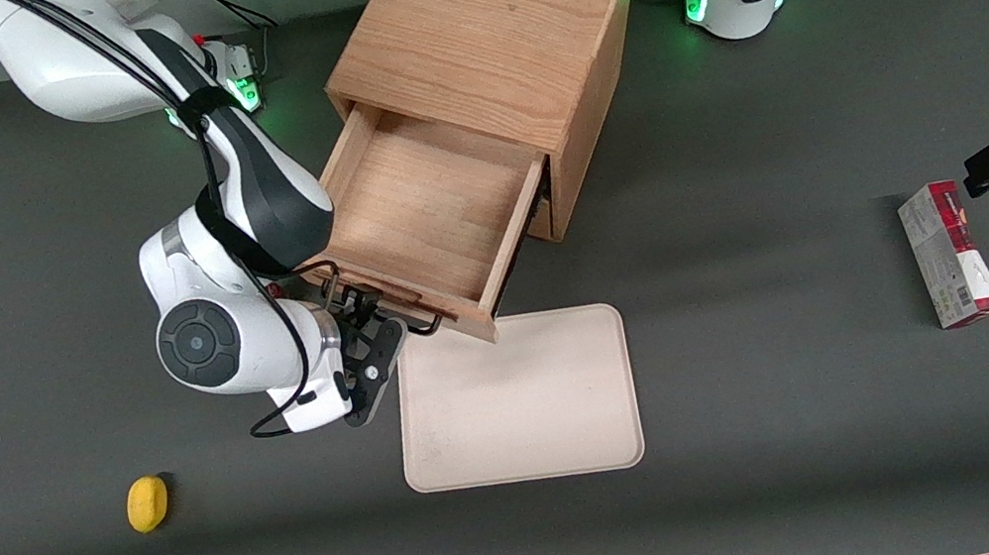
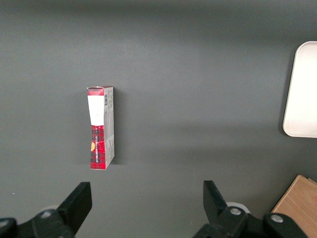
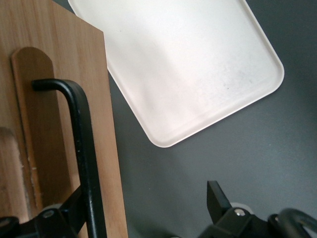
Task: Open upper drawer
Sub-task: 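Pull the upper drawer outward by its handle with the right gripper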
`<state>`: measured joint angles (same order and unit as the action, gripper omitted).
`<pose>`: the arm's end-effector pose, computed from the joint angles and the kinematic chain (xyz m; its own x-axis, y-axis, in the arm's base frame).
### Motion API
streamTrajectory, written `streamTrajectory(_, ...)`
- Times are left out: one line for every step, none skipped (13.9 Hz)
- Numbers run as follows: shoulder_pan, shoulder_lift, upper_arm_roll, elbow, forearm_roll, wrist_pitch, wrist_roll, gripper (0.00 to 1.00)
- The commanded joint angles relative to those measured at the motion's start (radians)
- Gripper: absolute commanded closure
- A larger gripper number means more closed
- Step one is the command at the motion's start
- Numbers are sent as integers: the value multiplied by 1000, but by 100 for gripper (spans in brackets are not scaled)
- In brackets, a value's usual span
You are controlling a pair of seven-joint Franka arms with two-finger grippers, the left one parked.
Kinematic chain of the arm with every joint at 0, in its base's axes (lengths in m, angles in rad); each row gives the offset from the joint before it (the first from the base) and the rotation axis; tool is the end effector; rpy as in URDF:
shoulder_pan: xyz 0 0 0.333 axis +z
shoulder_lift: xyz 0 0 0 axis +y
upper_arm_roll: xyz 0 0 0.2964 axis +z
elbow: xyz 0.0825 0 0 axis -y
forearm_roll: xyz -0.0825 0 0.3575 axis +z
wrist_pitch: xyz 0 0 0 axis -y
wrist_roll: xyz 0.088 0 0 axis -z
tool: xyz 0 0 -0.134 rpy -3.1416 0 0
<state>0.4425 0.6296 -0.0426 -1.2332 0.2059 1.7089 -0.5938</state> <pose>0.6091 0.2908 0.3563 0.5735 0.8185 -0.0326 0.7930 -0.5647 -0.2286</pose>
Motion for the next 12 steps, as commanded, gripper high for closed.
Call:
streamTrajectory(-16, 28, 4, 43, -13, 20, -17, 0)
streamTrajectory(-19, 28, 4, 43, -13, 27, -15, 0)
streamTrajectory(-22, 28, 4, 43, -13, 34, -14, 0)
streamTrajectory(-24, 28, 4, 44, -13, 35, -14, 0)
streamTrajectory(-30, 28, 4, 44, -13, 35, -11, 0)
streamTrajectory(-33, 28, 4, 49, -13, 41, -11, 0)
streamTrajectory(-33, 30, 4, 54, -13, 47, -9, 0)
streamTrajectory(-34, 30, 4, 60, -13, 47, -9, 0)
streamTrajectory(-36, 27, 4, 60, -13, 47, -9, 0)
streamTrajectory(-37, 21, 4, 60, -13, 38, -9, 0)
streamTrajectory(-37, 12, 4, 60, -13, 32, -8, 0)
streamTrajectory(-37, 4, 1, 60, -14, 15, -8, 0)
